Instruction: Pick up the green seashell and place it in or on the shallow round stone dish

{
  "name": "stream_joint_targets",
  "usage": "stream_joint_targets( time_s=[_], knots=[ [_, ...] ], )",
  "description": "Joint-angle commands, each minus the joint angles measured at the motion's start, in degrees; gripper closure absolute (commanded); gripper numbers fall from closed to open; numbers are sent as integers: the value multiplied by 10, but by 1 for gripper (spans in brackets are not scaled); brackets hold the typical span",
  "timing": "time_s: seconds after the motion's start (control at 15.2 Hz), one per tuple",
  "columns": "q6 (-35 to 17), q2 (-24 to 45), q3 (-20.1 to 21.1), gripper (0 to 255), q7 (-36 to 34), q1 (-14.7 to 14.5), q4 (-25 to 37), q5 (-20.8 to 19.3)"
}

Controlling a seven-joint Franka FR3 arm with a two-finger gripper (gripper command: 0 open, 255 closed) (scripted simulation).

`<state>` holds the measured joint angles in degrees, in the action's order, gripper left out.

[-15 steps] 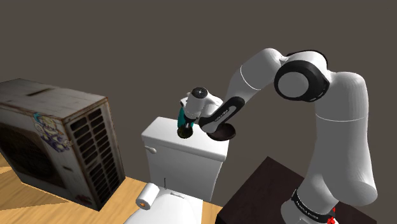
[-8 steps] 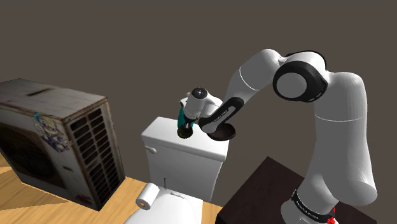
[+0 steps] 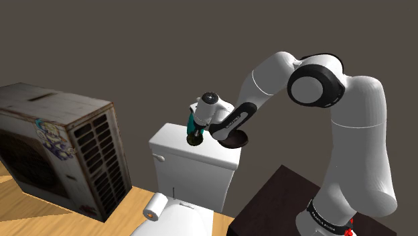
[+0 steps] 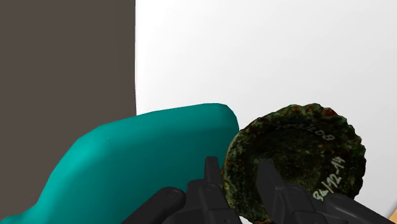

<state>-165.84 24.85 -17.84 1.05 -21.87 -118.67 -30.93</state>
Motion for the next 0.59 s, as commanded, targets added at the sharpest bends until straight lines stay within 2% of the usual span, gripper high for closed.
stream_joint_targets(
  time_s=[0.0,0.53],
  knots=[
    [0,0,0,255,0,0,0,0],
    [41,-44,15,255,29,9,-1,17]
  ],
)
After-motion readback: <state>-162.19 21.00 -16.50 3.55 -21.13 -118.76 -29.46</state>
